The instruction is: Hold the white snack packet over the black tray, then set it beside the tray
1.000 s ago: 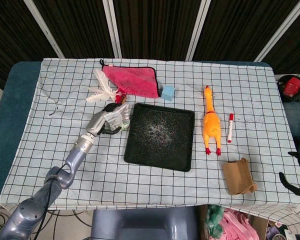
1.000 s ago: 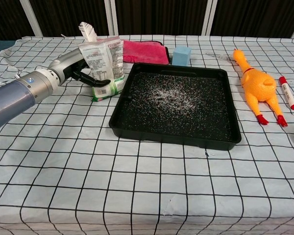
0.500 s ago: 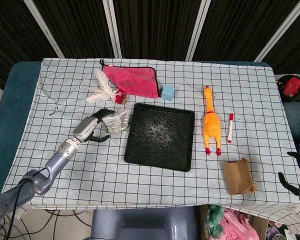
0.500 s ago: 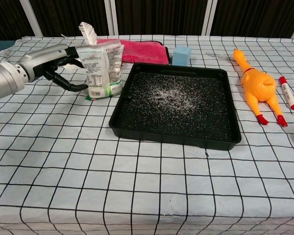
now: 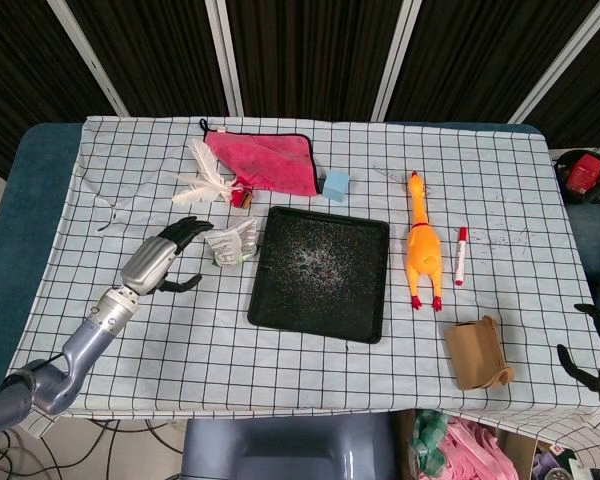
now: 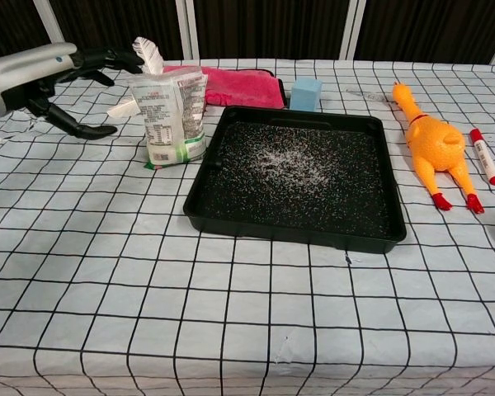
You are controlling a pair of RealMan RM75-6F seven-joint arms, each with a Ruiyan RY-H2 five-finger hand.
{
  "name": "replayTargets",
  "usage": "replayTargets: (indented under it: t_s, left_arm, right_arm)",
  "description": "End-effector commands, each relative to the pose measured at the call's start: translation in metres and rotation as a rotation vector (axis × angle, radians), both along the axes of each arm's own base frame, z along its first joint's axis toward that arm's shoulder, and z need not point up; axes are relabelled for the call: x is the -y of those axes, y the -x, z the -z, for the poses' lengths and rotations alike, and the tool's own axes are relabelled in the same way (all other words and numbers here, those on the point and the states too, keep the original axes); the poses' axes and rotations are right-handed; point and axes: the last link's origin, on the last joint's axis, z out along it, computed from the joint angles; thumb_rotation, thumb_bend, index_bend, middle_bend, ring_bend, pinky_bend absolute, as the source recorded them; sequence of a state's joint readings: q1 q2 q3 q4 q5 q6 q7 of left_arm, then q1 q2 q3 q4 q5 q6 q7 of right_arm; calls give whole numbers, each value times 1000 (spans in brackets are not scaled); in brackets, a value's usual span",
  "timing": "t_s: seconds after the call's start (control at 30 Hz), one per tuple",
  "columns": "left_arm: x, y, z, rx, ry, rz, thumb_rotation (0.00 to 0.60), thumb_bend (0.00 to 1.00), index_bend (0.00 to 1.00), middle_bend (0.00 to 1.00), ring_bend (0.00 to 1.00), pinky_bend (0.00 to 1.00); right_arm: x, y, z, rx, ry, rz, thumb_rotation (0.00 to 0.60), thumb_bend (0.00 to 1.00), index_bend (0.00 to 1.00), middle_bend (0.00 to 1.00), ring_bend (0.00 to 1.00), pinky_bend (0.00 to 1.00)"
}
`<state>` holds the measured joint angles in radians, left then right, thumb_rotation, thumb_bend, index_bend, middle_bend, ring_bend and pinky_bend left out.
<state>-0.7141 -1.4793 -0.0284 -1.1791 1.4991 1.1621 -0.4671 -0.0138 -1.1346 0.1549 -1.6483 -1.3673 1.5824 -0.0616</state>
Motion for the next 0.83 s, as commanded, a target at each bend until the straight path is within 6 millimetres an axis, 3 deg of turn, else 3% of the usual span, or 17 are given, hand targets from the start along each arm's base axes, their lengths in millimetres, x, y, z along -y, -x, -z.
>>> replayTargets:
  t_s: [0.03,0.27,0.4,0.63,0.83]
  left_arm:
    - [21,17,-34,-86,-106,-36,600,302,121,111,18,119]
    - [50,46,-91,-399,-299,-96,600,304,135,124,18,117]
    - [67,63,-118,-484,-365,-168,600,304,135,124,18,117]
    - [102,84,-157,-482,-439,-231,600,305,135,124,18,117]
    - [129,94,-169,-465,-435,-241,600,304,135,124,18,117]
  right_arm:
    - [0,0,0,0,1,0,600,233,297,87,143,254]
    - [0,0,0,-2,0,-1,600,233,297,87,143,254]
    - [0,-1,0,-4,-1,-3,600,233,297,87,143,254]
    - [0,-1,0,-11,-6,-5,600,233,298,87,143,254]
    - [0,-3,0,-21,-5,-13,600,233,298,87,143,254]
